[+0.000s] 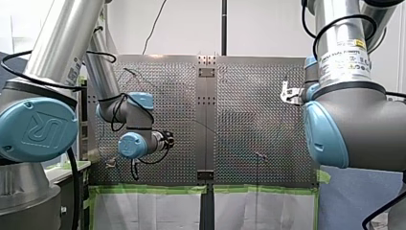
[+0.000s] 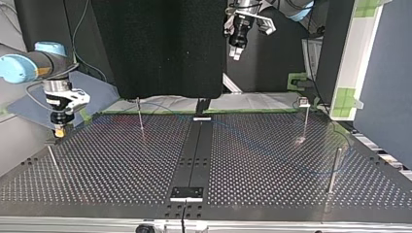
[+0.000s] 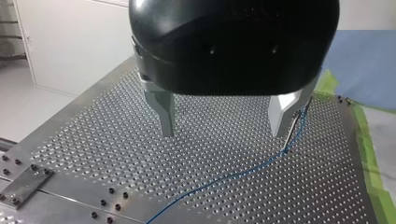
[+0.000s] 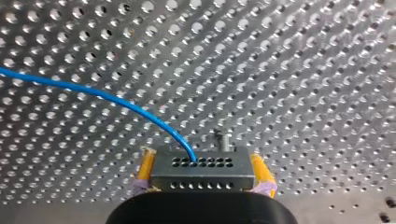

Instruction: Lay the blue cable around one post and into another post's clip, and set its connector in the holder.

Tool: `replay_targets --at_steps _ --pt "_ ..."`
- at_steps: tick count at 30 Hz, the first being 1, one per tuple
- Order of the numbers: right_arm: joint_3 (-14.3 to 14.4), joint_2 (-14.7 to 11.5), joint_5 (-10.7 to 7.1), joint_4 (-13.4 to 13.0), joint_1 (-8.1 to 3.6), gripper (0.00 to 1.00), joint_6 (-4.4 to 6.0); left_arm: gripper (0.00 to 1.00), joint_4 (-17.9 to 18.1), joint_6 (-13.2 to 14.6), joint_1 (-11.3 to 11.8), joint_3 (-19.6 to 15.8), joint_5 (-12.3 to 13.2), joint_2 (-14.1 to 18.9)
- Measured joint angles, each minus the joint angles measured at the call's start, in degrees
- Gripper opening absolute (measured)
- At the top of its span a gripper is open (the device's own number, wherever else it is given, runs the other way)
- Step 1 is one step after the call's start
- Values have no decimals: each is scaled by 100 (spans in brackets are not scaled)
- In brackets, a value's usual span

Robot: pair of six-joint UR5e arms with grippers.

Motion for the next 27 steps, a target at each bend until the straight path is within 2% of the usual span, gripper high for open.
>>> replay_targets --at_steps 5,13,27 --pt "-29 -102 -115 51 -82 0 18 100 -17 0 0 1 -11 1" --pt "-33 -112 -190 136 -233 0 1 100 -78 0 0 -2 -14 1" --pt "-36 -26 -563 24 -451 0 75 100 -125 0 0 -3 -15 1"
